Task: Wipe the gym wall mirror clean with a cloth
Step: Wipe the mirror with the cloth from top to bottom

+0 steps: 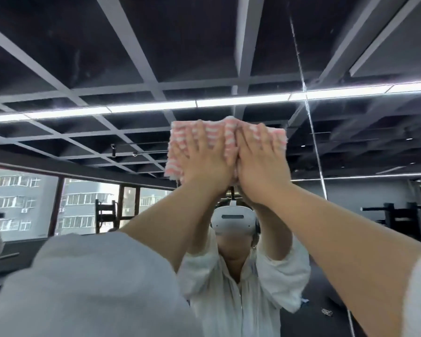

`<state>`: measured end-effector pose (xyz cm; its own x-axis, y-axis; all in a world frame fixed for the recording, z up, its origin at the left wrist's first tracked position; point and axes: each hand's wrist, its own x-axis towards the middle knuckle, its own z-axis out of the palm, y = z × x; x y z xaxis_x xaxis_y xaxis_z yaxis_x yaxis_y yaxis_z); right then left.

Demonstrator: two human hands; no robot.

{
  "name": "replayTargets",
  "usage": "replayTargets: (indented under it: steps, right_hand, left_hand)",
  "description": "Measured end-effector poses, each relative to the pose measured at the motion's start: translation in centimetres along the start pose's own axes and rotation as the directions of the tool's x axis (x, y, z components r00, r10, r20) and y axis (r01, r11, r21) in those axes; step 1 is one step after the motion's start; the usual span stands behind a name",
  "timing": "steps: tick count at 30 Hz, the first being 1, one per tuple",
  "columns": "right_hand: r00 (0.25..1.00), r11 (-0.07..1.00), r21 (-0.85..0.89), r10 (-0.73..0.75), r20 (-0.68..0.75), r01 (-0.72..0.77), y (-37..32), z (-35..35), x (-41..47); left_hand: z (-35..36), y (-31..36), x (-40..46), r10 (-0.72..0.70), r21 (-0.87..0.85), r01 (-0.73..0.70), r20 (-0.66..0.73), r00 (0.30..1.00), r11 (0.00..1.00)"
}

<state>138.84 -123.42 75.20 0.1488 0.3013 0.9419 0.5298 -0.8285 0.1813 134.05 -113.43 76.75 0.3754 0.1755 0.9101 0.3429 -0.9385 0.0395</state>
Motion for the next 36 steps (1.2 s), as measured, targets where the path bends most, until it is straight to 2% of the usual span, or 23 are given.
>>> replayTargets:
  steps: [7,10,13,16,21,24,29,36]
  right_hand:
    - [0.956,0.958,-0.005,0.287,0.064,-0.288,1.7,0.9,-2.7]
    - [0.938,0.939,0.023,0.34,0.072,-0.342,0.3,0.5,-2.0]
    - [0.952,0.954,0.029,0.297,0.068,-0.299,-1.6,0.2,-0.3]
    - [0.978,0.981,0.014,0.192,0.083,-0.194,-5.1,-0.1,2.3]
    - [0.999,0.991,0.132,-0.006,0.037,0.001,-13.8,0.5,4.2]
    - [0.994,0.989,0.101,-0.112,0.014,0.11,-16.3,1.4,3.2]
    - [0.989,0.988,-0.04,-0.151,0.003,0.151,-13.2,1.8,1.7]
    - [0.997,0.997,-0.061,0.057,0.048,-0.054,-3.8,1.3,-1.8]
  left_hand:
    - [1.0,2.3,0.3,0.3,0.084,-0.296,-0.04,0.953,0.951]
    - [0.7,0.8,0.7,0.327,0.109,-0.32,-0.047,0.944,0.941]
    - [0.3,-1.8,1.5,0.272,0.068,-0.267,-0.08,0.959,0.961]
    - [-0.5,-6.6,2.5,0.187,0.068,-0.18,-0.112,0.976,0.981]
    - [-1.5,-16.5,1.5,-0.048,0.032,0.053,-0.14,0.989,0.998]
    - [-1.1,-19.3,-0.4,-0.135,0.07,0.147,-0.156,0.978,0.987]
    - [0.3,-16.0,-1.8,-0.147,-0.016,0.147,-0.203,0.968,0.989]
    - [1.5,-6.2,-1.7,0.083,0.027,-0.08,-0.145,0.986,0.996]
